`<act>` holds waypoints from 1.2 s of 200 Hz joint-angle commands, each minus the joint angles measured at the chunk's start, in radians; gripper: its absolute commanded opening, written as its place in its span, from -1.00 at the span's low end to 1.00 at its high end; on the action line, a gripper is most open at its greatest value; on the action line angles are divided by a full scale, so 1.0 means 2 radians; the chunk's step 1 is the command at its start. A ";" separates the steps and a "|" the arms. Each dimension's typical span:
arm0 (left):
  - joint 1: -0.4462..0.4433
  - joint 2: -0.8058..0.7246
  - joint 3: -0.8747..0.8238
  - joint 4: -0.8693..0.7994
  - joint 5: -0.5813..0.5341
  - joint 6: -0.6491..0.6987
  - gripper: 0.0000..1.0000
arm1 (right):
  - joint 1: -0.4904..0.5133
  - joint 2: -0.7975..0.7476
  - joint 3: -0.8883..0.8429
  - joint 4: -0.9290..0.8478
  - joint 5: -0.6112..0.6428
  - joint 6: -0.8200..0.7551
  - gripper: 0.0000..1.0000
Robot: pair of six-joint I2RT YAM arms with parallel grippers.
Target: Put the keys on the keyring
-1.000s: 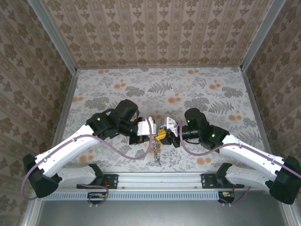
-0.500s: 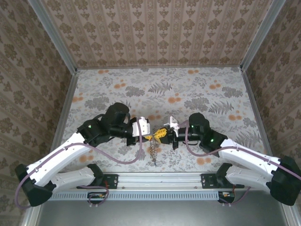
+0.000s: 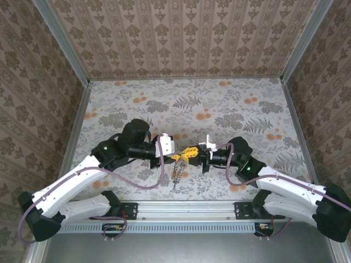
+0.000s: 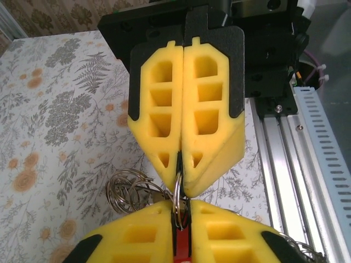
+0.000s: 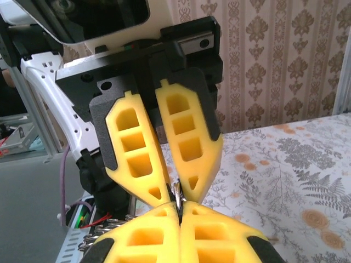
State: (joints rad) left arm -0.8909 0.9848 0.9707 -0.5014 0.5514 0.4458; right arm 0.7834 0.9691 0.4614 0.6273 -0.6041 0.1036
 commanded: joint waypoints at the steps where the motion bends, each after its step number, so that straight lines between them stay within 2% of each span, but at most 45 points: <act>1: 0.003 -0.007 -0.011 0.016 0.019 -0.011 -0.87 | 0.002 -0.013 -0.001 0.085 0.012 0.015 -1.00; 12: 0.003 -0.009 -0.011 0.016 0.021 -0.012 -1.00 | 0.002 -0.011 -0.001 0.083 0.012 0.016 -1.00; 33: 0.005 -0.012 -0.005 0.003 0.005 -0.009 -1.00 | 0.002 -0.025 0.008 0.009 0.007 -0.022 -1.00; 60: 0.005 -0.010 0.019 -0.045 -0.026 0.007 -1.00 | 0.002 -0.050 0.044 -0.174 0.012 -0.123 -0.61; 77: 0.004 -0.003 0.035 -0.075 -0.036 0.017 -1.00 | 0.002 -0.047 0.079 -0.288 0.018 -0.177 -0.51; 91: 0.002 0.004 0.047 -0.090 -0.041 0.025 -1.00 | 0.003 -0.035 0.102 -0.339 0.017 -0.200 -0.41; 168: -0.033 0.069 0.118 -0.188 -0.092 0.076 -1.00 | 0.017 0.026 0.152 -0.357 0.024 -0.182 -0.37; 240: -0.044 0.087 0.131 -0.193 -0.086 0.089 -1.00 | 0.018 0.032 0.151 -0.338 0.026 -0.168 -0.39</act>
State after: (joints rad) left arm -0.9707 1.1553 1.1839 -0.8791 0.3683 0.5972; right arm 0.8127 1.0260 0.7307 -0.0616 -0.5537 -0.2516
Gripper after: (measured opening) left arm 0.060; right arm 0.310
